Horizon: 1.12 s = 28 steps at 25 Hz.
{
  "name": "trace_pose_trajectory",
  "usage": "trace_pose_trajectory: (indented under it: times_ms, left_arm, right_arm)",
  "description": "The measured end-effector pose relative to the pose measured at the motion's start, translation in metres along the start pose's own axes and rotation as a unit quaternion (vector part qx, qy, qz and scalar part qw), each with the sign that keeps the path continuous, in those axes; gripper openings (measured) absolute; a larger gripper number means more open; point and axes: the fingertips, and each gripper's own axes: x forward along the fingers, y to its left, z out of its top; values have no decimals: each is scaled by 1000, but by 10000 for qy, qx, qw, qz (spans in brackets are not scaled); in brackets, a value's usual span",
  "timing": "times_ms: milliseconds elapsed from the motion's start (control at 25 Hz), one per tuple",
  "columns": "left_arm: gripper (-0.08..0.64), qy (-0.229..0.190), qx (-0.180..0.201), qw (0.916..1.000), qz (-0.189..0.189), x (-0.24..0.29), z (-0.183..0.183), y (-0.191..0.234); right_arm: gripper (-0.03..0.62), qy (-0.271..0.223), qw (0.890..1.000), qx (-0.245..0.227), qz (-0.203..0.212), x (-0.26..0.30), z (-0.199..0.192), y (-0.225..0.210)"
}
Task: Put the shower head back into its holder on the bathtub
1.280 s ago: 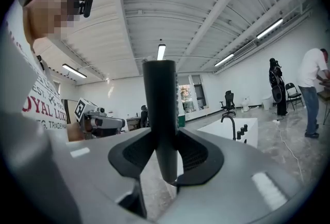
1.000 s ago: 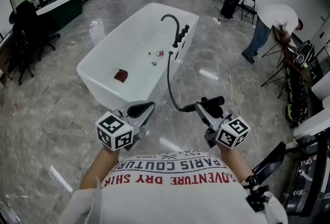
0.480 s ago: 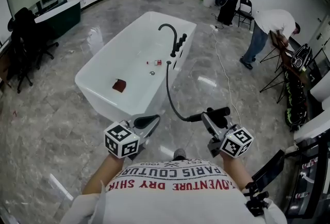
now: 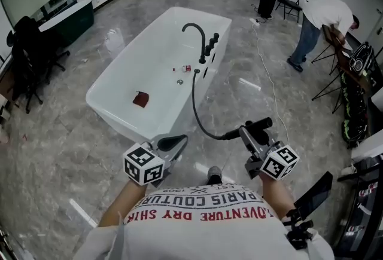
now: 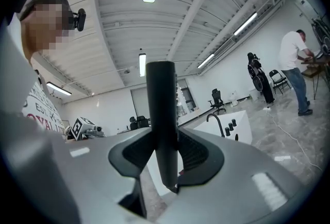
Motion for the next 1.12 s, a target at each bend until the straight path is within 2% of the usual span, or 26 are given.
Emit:
trace_pose_trajectory:
  times_ms: [280, 400, 600, 720, 920, 1120]
  left_arm:
    - [3, 145, -320, 9991, -222, 81, 18, 24]
    - [5, 152, -277, 9990, -310, 120, 35, 31]
    - [4, -8, -296, 9969, -728, 180, 61, 27]
    - [5, 31, -173, 9966, -811, 216, 74, 25]
    - [5, 168, 76, 9958, -893, 258, 82, 17]
    - [5, 224, 57, 9939, -1082, 278, 86, 11]
  right_arm:
    - [136, 38, 9997, 197, 100, 28, 15, -72]
    - [135, -47, 9995, 304, 102, 31, 33, -108]
    - [135, -159, 9990, 415, 110, 31, 59, -164]
    - [135, -202, 9988, 441, 116, 29, 73, -194]
    - [135, -270, 9990, 337, 133, 24, 92, -226]
    - [135, -441, 9987, 238, 105, 18, 111, -235]
